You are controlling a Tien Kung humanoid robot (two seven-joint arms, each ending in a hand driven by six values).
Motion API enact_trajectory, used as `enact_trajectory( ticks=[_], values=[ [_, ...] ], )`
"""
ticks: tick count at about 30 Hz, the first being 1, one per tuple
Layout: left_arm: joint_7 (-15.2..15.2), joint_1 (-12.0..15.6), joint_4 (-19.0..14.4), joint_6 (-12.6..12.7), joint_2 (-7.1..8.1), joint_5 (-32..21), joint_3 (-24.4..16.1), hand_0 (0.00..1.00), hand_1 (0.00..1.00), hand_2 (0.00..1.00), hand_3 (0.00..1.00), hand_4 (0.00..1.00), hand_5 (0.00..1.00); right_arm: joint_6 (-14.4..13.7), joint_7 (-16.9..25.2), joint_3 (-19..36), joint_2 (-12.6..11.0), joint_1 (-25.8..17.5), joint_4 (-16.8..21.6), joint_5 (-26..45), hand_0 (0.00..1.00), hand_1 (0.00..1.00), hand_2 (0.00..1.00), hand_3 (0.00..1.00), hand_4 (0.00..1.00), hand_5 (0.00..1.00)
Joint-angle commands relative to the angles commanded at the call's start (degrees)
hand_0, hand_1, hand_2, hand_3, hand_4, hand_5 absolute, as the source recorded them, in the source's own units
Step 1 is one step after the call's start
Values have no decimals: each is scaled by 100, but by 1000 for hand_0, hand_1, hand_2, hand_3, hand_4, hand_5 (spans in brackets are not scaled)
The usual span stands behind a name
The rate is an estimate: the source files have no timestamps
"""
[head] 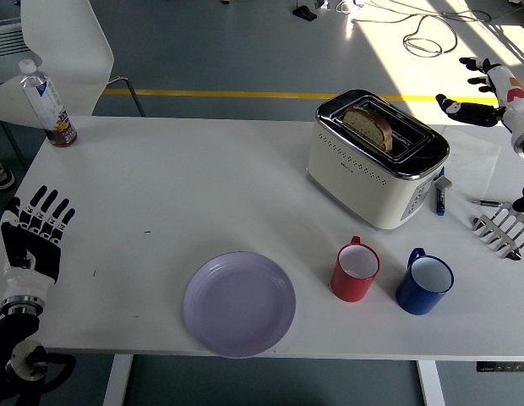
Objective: Push plate across desktop,pick up the break from the machine,place the break in the plate
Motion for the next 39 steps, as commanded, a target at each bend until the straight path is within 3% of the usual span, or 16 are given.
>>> enact_trajectory(
  ticks=[10, 20, 24, 25, 36, 37, 39],
  values=[
    [-20, -17, 11, 35, 0, 7, -41, 796, 784, 831, 782, 548, 998, 455, -293, -803, 602, 937, -458, -155, 883, 863, 910, 907, 803, 297],
    [-19, -47, 16, 45, 0, 6, -30, 797, 780, 830, 782, 543, 998, 833, -598, -1482, 1210, 1582, -1422, -519, 880, 854, 889, 889, 818, 317],
    [-24, -47, 25, 56, 0, 8, -24, 797, 780, 830, 782, 543, 998, 877, -706, -1649, 1465, 1809, -1962, -869, 880, 854, 889, 889, 818, 317],
    [-27, -42, 27, 59, 0, 9, -27, 796, 778, 829, 782, 544, 998, 892, -723, -1665, 1520, 1842, -2079, -926, 873, 829, 842, 885, 825, 338],
    [-43, -30, 49, 78, 0, 7, -19, 796, 778, 829, 783, 543, 998, 813, -959, -1914, 1973, 2081, -2884, -1423, 850, 795, 805, 868, 825, 340],
    [-45, -38, 48, 79, 0, 7, -13, 795, 776, 825, 782, 544, 998, 796, -986, -1947, 2012, 2094, -2953, -1509, 695, 689, 668, 822, 820, 337],
    [-49, -52, 44, 80, 0, 10, -4, 795, 776, 825, 782, 544, 998, 789, -1029, -2007, 2069, 2109, -3054, -1632, 695, 689, 668, 822, 820, 337]
  ],
)
